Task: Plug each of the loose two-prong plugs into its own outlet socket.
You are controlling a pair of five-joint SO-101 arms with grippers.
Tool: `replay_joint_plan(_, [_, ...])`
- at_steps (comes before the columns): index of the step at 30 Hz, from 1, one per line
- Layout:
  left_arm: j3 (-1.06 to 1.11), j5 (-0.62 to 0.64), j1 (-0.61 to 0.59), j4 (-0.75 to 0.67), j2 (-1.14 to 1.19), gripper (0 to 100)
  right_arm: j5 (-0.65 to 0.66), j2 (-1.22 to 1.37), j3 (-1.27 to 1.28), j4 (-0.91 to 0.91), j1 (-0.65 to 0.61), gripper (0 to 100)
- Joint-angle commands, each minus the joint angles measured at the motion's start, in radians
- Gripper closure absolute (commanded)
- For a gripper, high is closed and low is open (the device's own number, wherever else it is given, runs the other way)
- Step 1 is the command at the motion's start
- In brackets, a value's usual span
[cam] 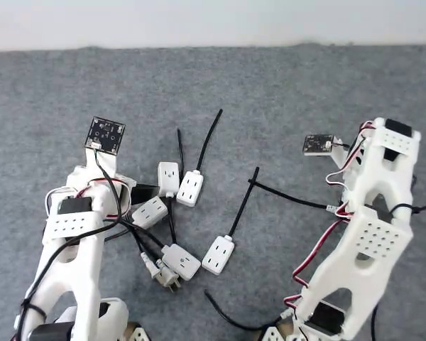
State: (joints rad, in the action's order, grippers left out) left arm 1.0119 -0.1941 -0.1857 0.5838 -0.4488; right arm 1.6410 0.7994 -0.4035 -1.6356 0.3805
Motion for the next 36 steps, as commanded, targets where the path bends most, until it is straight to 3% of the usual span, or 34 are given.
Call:
replay_joint_plan(1, [-0.004,-0.008,0.006,-0.025,-0.032,56,-0.025,0.088,0.014,-0.013,-0.013,99.1])
replay_joint_plan(6, [-0.004,-0.008,0.006,-0.025,-0.032,56,-0.075,0.056,-0.034,-0.03,-0.033,99.1])
replay_joint_plan(10, [-0.002,-0.008,0.006,-0.026,-0.032,56,-0.158,-0.038,-0.175,-0.159,-0.091,99.1])
replay_joint_plan(19, [0.031,-0.008,0.006,-0.086,-0.034,56,-0.382,-0.44,-0.242,-0.153,-0.266,99.1])
replay_joint_plan(28, [-0.001,-0.005,0.015,-0.147,-0.043,56,-0.744,-0.751,-0.242,0.007,-0.424,99.1])
replay_joint_plan(36, [-0.229,0.028,0.091,0.123,-0.281,56,-1.073,-1.009,-0.242,0.073,-0.53,99.1])
